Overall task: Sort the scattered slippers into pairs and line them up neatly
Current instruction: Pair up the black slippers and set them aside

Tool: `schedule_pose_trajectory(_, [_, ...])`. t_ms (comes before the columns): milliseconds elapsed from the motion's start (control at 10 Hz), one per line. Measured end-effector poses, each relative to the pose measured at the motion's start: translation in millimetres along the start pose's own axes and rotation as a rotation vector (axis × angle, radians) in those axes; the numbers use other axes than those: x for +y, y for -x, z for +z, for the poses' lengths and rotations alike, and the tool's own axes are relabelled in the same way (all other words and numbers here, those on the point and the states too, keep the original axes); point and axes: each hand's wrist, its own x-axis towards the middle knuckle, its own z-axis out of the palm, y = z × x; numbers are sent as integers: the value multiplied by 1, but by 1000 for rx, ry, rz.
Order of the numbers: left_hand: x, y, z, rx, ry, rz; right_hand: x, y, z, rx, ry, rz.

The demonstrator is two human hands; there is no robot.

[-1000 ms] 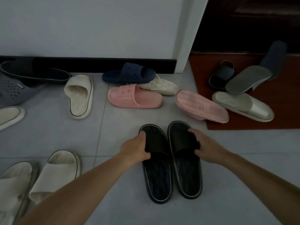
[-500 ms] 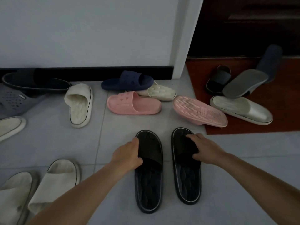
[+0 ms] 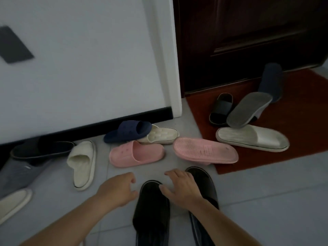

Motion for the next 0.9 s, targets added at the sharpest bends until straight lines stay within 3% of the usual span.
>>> schedule_pose_trajectory(100, [7,-9,-4,35,9,0,-4,-6,2,36,-43,-29])
schedule_pose_trajectory(200, [21,-11,16,-41,53,29,16,-12,-16,211,-120,0])
schedule_pose_trajectory(400, [61,-38,38,-38,145,97,96,-59,-79,580,-200,340])
schedule_pose_trajectory(700, [118,-114,-7,149,237,171,174,-158,-121,468,-508,726])
schedule_pose_trajectory(900, [134,-158,-24,164,238,157,188,-190,-113,503,-1323,860])
